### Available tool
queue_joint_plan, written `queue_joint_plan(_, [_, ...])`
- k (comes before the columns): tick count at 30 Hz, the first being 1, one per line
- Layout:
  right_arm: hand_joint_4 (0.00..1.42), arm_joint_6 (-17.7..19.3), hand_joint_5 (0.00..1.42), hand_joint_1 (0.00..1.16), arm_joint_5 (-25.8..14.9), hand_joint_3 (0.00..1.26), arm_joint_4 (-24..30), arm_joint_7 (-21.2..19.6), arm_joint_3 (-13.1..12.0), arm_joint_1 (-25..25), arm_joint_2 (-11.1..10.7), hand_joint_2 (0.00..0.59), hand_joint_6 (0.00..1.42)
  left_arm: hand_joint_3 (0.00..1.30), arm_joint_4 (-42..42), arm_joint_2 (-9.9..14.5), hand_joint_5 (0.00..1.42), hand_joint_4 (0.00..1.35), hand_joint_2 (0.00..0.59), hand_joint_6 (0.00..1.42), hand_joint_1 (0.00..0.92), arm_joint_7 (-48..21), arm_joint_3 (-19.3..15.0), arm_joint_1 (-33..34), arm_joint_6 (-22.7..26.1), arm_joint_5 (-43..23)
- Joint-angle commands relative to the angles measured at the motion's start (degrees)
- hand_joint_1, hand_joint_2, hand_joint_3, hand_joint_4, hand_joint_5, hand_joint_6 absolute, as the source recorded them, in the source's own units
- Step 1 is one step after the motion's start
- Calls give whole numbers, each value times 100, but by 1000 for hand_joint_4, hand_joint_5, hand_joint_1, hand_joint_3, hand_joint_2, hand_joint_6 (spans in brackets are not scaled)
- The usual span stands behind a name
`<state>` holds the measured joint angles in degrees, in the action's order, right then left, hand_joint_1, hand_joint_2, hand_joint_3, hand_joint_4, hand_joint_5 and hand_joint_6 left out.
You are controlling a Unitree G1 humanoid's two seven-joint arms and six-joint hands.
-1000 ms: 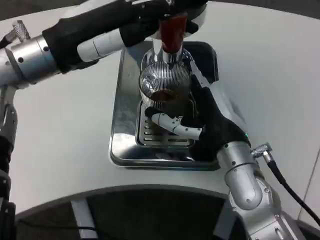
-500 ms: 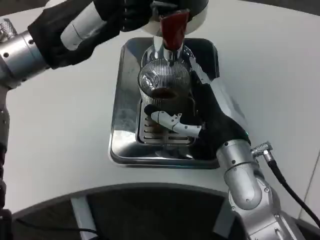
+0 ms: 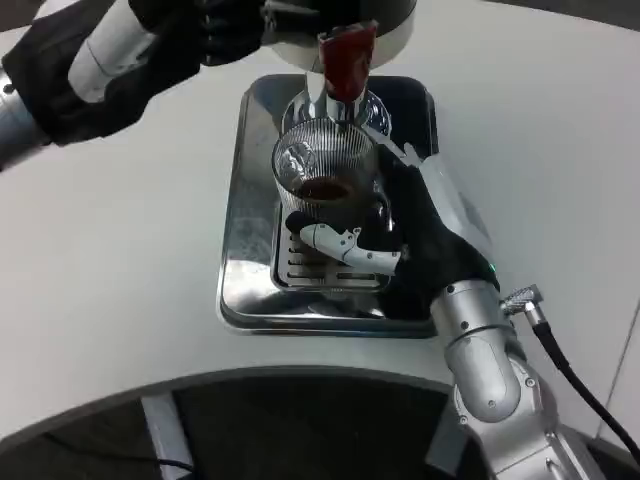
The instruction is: Grasp the cup under the faucet to collect the drink, then remove the cup.
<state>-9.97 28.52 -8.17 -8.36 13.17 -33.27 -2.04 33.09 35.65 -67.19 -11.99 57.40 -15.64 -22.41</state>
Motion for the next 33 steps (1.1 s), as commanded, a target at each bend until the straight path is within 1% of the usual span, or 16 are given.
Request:
queue_joint_plan(1, [144,7,0,696,28,197,142,-103,33,105,67,206,0,137,-340,268,244,104,67,150,0,14,-213,-355,245,-164])
queue_joint_plan(8, [164,13,0,707,37,208,82,-150,51,80,105,202,0,143,-641,527,246,104,68,152,0,145,-466,-738,469,-242])
queue_joint_plan(13, [195,5,0,719,59,232,28,-200,49,63,135,202,0,146,-756,699,246,113,68,164,0,291,-655,-1046,537,-252])
queue_joint_plan(14, [242,3,24,725,60,260,15,-221,43,62,146,203,0,146,-762,742,246,114,68,165,0,333,-700,-1119,549,-248])
queue_joint_plan(18, [330,-2,86,761,71,338,-26,-302,32,69,175,206,3,150,-786,877,246,114,68,166,0,474,-836,-1406,569,-222])
queue_joint_plan(21, [395,-4,146,774,75,402,-52,-368,21,81,183,203,15,155,-822,941,247,114,68,167,0,586,-909,-1617,580,-209])
queue_joint_plan(24, [454,-3,218,791,84,449,-65,-439,18,90,184,214,44,157,-870,979,247,114,68,168,0,687,-949,-1796,581,-201])
queue_joint_plan(26, [504,-16,288,812,105,489,-70,-488,19,93,191,209,84,158,-906,993,247,116,68,169,0,738,-968,-1900,557,-182])
queue_joint_plan(30, [546,-49,355,827,158,523,-50,-567,33,122,208,213,135,158,-1008,1011,247,119,68,168,0,842,-993,-2113,494,-134])
queue_joint_plan(33, [586,-80,422,843,202,553,-26,-604,52,139,211,223,221,162,-1077,1019,247,117,69,164,0,902,-1001,-2259,479,-117])
